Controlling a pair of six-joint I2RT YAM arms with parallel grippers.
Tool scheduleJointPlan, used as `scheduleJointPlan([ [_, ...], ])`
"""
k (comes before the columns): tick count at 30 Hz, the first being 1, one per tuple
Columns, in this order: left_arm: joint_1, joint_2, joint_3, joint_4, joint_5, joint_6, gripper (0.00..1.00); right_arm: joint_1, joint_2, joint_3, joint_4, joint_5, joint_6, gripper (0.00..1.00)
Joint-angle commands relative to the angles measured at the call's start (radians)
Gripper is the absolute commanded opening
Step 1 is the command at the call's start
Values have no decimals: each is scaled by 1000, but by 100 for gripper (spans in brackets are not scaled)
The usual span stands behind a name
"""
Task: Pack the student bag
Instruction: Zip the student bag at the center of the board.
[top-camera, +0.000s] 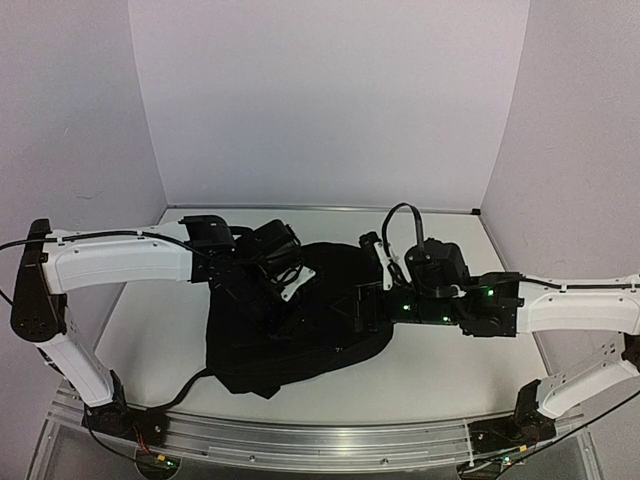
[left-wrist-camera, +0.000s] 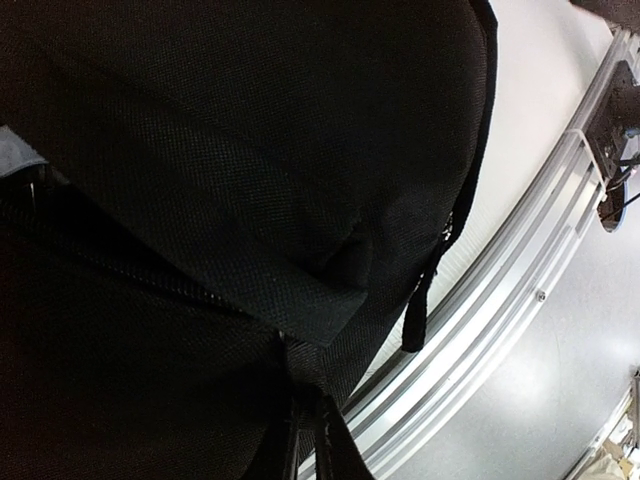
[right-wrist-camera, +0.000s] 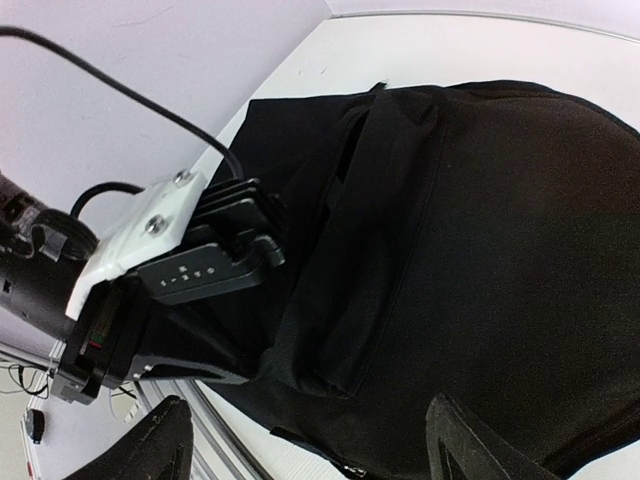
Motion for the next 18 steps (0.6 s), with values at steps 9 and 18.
scheduleJointPlan([
  [9,-3,-76,11,-22,-137,-15,0,103,95,30,20,110,-43,78],
  [18,-4,-74,-24,28,-21,-1,15,103,73,17,20,179,-34,77],
])
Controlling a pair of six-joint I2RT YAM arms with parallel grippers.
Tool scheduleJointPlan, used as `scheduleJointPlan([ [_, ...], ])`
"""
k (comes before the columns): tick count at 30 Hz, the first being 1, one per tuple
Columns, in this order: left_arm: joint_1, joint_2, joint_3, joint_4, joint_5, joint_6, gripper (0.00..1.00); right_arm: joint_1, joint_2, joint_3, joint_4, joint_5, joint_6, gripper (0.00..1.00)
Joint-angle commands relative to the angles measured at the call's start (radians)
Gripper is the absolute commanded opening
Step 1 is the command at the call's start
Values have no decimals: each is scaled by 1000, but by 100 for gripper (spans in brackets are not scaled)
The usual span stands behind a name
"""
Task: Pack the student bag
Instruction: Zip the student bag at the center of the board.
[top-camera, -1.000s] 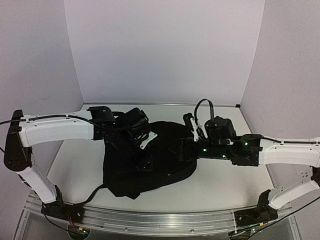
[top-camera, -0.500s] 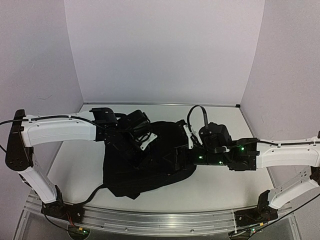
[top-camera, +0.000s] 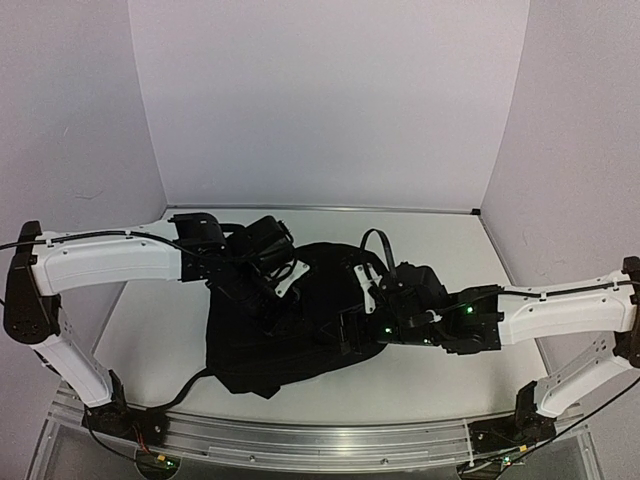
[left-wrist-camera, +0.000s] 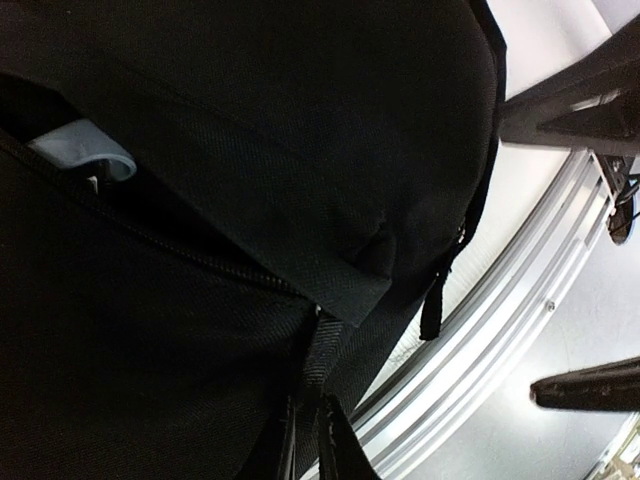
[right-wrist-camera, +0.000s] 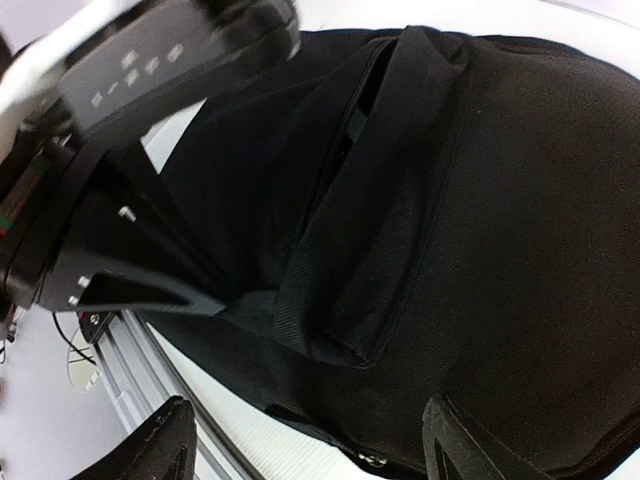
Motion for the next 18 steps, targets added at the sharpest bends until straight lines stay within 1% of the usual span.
scheduleJointPlan([
  [1,-3,-31,-9,33,39,-1,18,2,-22,15,21,65,-8,77],
  [4,-4,-28,-7,38,52,0,35,2,-26,7,21,68,-3,77],
  [5,-4,-25,-8,38,53,0,38,2,-27,4,21,70,-1,77],
  [8,-4,-13,-7,28,43,1,42,2,-31,-3,23,71,1,77],
  [12,-6,12,3,-1,14,3,42,2,-39,-9,24,74,4,77],
  [18,-18,42,25,-31,-44,7,29,2,-60,-23,32,86,5,78],
])
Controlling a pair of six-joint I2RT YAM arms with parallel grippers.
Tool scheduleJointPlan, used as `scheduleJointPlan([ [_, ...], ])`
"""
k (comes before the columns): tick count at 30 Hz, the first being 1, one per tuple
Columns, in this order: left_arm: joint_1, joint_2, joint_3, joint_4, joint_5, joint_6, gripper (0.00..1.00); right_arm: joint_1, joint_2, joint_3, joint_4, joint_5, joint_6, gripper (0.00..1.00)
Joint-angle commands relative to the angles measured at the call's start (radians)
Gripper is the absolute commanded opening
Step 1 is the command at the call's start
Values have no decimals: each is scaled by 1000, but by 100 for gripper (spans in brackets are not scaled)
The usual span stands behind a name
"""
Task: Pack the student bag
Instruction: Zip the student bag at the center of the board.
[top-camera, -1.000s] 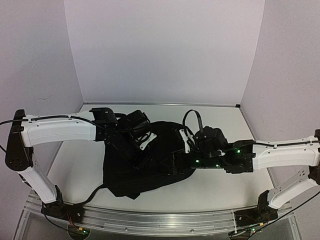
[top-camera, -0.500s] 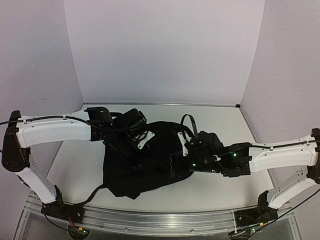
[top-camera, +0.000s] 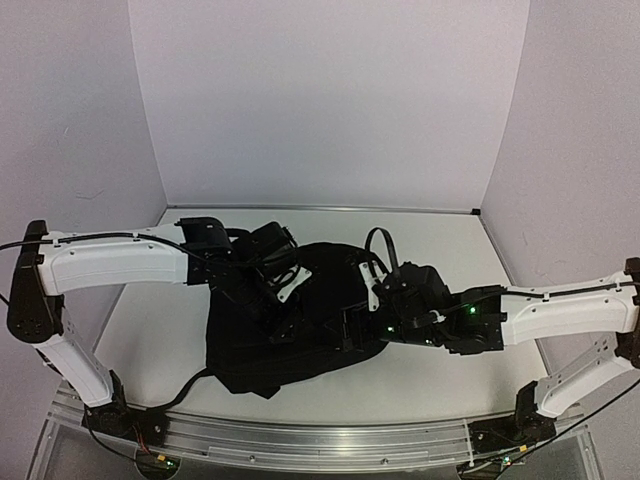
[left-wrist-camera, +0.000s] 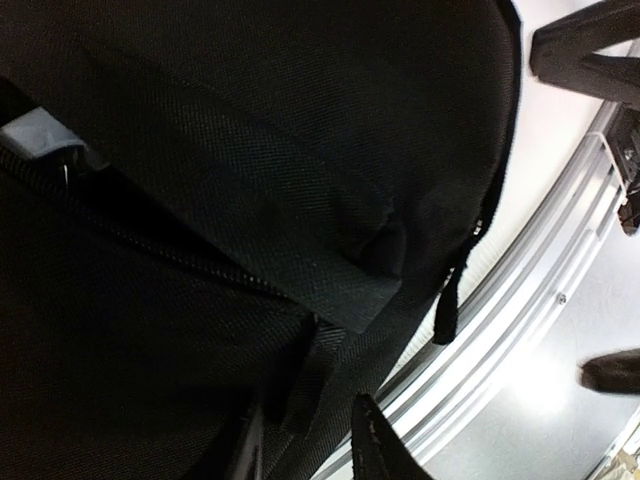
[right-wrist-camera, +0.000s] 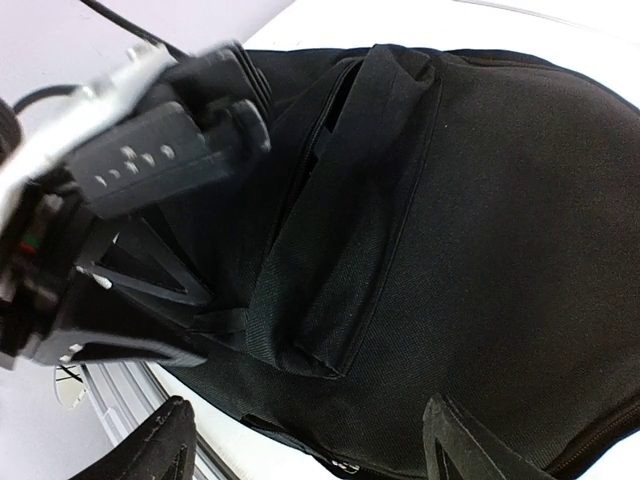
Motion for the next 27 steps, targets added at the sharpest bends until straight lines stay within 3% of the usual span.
scheduleJointPlan([
  [1,-15,26,37,-36,-52,5,27,2,-46,-14,31,34,2,78],
  [11,-23,14,54,-37,-103,2,1,3,-37,-23,33,19,-11,78],
  [20,-21,-77,51,-11,-218,-30,0,66,71,42,37,80,-82,78],
  [27,-17,-76,51,-11,-224,-35,0,81,190,110,79,141,-94,78],
])
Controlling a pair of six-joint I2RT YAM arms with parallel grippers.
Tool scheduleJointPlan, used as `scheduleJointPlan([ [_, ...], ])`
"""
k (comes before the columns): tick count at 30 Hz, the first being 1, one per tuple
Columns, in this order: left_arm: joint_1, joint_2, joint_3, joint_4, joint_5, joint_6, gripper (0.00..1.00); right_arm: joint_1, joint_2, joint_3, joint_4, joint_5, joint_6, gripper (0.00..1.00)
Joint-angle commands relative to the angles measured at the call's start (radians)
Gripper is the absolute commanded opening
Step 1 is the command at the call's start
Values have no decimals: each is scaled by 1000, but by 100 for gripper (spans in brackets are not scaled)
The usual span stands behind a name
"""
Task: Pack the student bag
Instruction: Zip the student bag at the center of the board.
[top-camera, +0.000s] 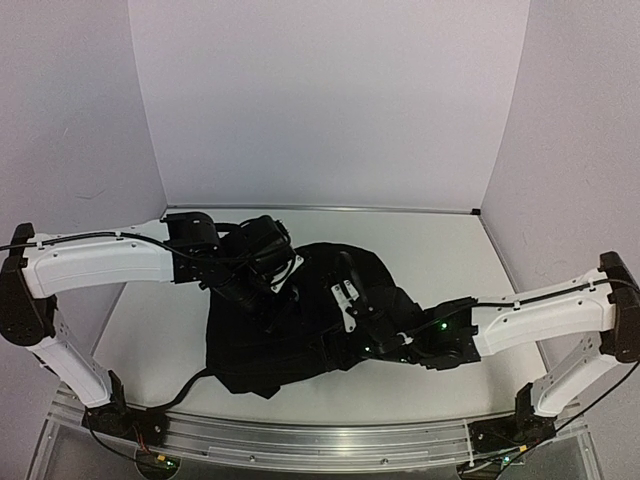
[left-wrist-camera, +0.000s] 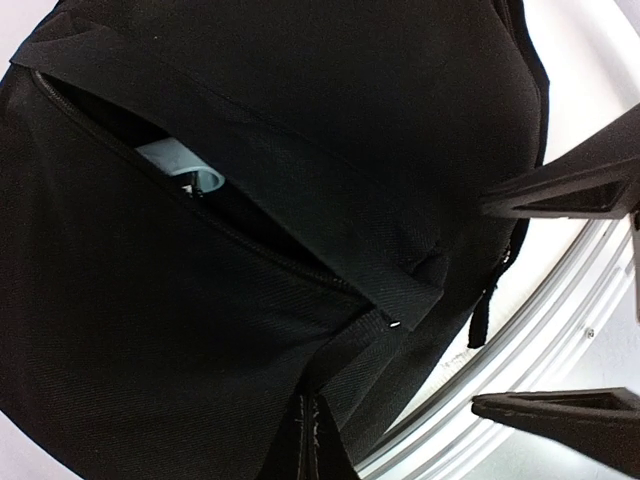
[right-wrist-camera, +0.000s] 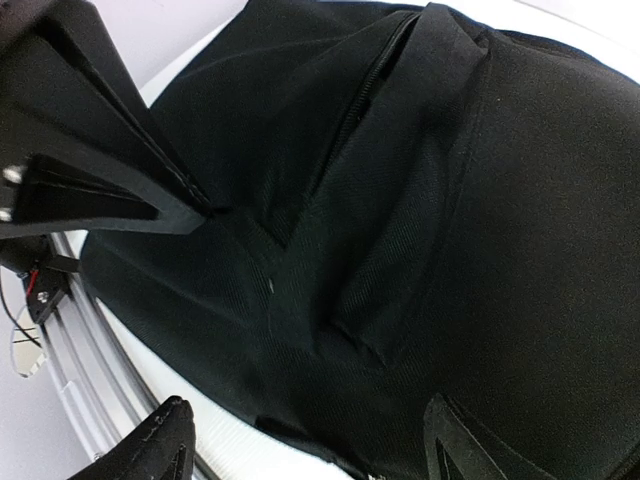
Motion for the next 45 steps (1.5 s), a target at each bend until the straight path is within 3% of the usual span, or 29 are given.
scheduleJointPlan([
  [1,4,-24,38,11,-38,-11,0,6,53,65,69,79,-17,78],
  [13,20,-11,48,17,4,10,1,9,142,101,117,99,-8,71],
  [20,20,-6,-1,49,73,51,28,9,114,67,123,120,5,69],
  [25,20,20,-3,48,54,69,35,9,100,48,136,119,15,69],
  [36,20,62,-19,54,8,84,34,9,88,16,179,103,37,68],
  [45,20,63,-40,89,-51,72,10,9,92,7,200,97,49,66],
])
